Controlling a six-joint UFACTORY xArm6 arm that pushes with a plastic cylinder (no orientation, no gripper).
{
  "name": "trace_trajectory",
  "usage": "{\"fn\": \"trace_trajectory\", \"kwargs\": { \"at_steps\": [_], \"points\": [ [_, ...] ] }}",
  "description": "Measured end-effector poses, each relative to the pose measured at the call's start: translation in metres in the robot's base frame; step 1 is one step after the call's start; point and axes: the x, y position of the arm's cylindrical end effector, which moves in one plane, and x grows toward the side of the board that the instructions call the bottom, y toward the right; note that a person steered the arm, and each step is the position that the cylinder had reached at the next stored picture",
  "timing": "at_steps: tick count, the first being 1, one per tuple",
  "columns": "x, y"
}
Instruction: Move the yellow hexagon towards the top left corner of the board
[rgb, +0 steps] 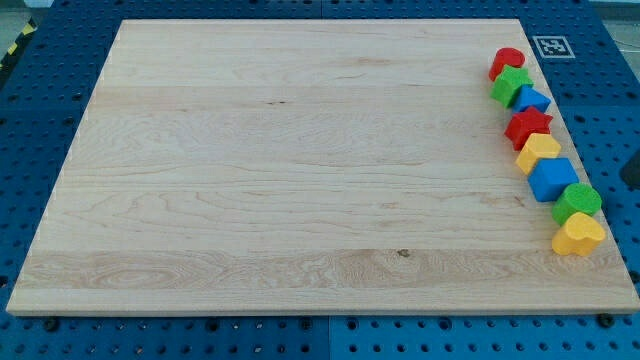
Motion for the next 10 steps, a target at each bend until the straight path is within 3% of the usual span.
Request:
{"fn": "trace_trajectory", "kwargs": {
  "at_steps": [2, 6, 8, 10],
  "points": [
    [-0.024, -0.023],
    [-0.03, -0.215],
    [-0.045, -0.198],
    [-0.096, -0.26]
  ]
}}
